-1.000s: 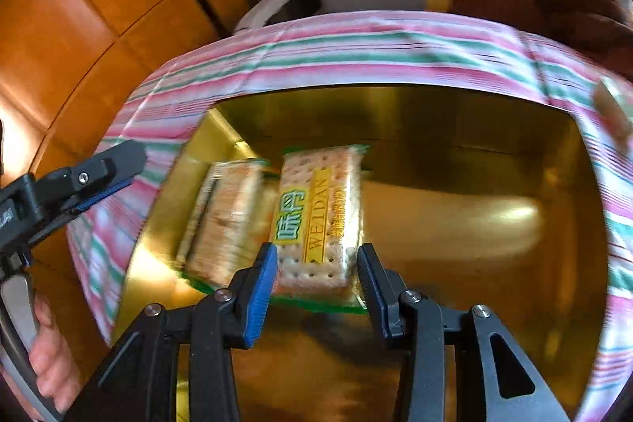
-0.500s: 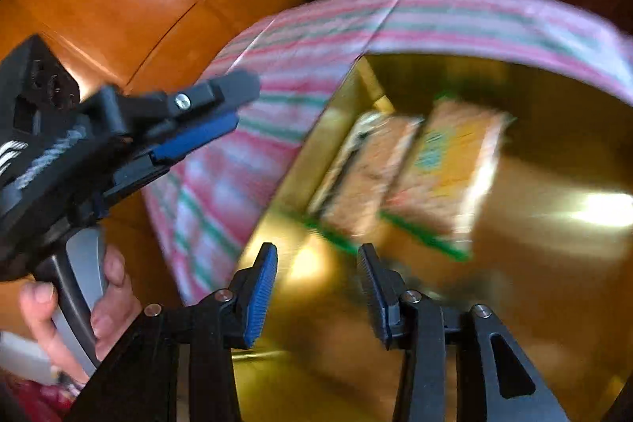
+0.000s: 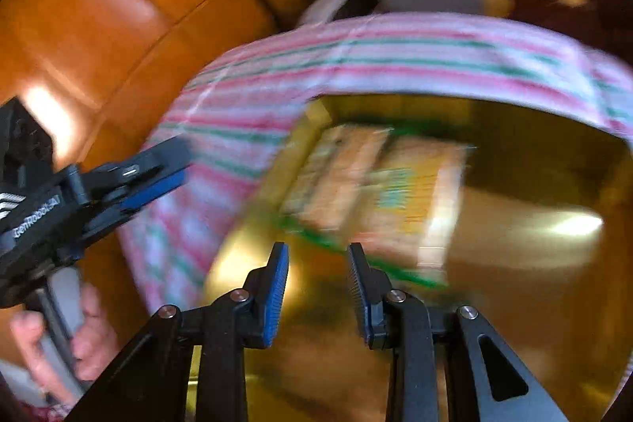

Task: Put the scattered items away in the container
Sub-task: 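Carry both cracker packs over the gold tray and open both tools, then move both open tools back toward the remaining items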

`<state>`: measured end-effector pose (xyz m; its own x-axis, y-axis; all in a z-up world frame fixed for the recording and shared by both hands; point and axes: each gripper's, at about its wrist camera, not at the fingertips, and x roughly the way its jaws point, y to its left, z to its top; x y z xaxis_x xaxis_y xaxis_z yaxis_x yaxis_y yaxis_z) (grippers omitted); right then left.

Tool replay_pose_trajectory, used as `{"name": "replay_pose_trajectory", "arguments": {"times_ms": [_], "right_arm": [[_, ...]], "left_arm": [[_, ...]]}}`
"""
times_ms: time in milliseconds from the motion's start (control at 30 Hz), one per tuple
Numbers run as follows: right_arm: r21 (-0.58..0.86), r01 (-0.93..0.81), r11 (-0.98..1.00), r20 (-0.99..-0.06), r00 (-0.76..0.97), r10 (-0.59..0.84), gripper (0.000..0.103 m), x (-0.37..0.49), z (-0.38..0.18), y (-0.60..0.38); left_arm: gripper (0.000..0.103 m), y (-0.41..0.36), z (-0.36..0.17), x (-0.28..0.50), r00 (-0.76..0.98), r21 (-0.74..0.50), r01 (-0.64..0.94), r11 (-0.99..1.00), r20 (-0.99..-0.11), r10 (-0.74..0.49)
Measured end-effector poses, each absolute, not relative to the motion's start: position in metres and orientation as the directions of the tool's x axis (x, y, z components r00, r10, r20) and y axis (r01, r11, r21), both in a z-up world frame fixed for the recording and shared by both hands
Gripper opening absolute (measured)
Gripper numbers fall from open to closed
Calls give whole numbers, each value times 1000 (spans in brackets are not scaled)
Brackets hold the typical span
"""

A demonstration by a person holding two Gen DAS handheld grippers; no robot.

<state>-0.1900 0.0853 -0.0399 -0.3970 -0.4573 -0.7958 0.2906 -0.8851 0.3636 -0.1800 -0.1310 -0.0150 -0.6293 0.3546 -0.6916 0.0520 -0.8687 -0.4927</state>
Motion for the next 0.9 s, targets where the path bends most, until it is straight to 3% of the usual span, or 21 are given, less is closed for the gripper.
{"name": "replay_pose_trajectory", "arguments": {"times_ms": [167, 433, 567, 667, 733, 800, 900], "right_arm": [[396, 164, -904, -803, -415, -427, 33, -219, -53, 103], [363, 223, -905, -814, -397, -424, 37, -237, -60, 78], [442, 213, -871, -761, -425, -490, 39, -220, -43, 99], [449, 244, -860, -696, -508, -508, 44, -190, -14, 122], [434, 256, -864, -647, -579, -496, 54, -166, 5, 142], [407, 239, -882, -608, -649, -457, 63, -145, 19, 163], [345, 173, -922, -566, -745, -352, 67, -112, 31, 202]], "left_arm": [[50, -118, -15, -178, -611, -481, 33, -876, -704, 363], [50, -98, -11, -174, -596, -453, 13, -891, -719, 357], [50, -71, -7, -173, -582, -437, -38, -899, -721, 375], [50, -45, -3, -171, -567, -423, -93, -901, -721, 397], [50, -21, 1, -168, -555, -406, -144, -903, -722, 413], [50, 7, 4, -167, -531, -403, -192, -895, -724, 440], [50, 47, 4, -163, -487, -419, -259, -870, -722, 492]]}}
